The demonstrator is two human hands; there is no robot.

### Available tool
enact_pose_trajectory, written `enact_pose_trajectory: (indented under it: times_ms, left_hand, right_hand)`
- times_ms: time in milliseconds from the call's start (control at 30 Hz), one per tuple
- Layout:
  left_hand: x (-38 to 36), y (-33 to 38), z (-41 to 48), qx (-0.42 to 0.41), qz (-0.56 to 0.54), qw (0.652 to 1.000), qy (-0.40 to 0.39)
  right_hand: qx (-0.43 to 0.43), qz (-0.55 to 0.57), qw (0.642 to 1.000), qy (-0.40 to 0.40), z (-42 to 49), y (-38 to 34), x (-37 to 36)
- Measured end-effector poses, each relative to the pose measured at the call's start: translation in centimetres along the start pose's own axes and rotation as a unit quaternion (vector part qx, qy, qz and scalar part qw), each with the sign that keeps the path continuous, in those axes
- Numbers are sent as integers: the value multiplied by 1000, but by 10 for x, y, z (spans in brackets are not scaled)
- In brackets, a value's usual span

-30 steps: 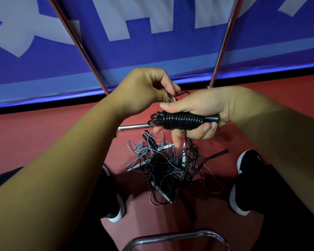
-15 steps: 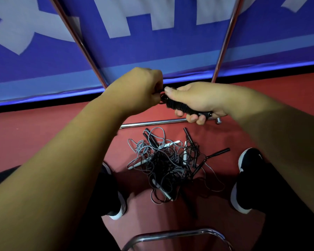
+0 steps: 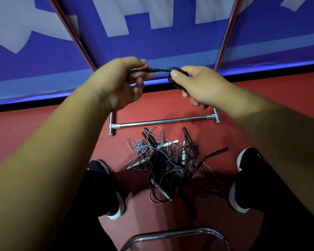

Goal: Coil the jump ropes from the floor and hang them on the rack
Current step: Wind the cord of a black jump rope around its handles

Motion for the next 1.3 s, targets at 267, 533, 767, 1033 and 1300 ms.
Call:
enact_pose_trajectory:
  times_ms: [267, 533, 767, 1033, 1300]
  left_hand:
    - [-10, -7, 0, -73, -306, 944, 95]
    - [-36, -23, -1, -206, 146, 964, 80]
    - [-39, -27, 2, -334, 360, 867, 83]
    - [-9, -20, 14, -187, 122, 949, 223]
    - [-7, -27, 20, -102, 283, 943, 141]
  right_hand:
    - [67, -168, 978, 103, -7, 1, -20]
    - [77, -277, 953, 97, -20, 1, -49]
    - [41, -201, 979, 15, -20, 7, -77]
    - [-85, 140, 981, -108, -14, 11, -86]
    - [-132, 270, 947, -115, -17, 12, -84]
Point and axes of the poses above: each hand's wrist, its own z-axis towards the middle knuckle, its own x-axis out of the back of the hand, y = z × x, the point moved 5 cm from there along z, towards the middle knuckle, and after that the axes turned 15 degrees about -x, right-handed, at the moved point
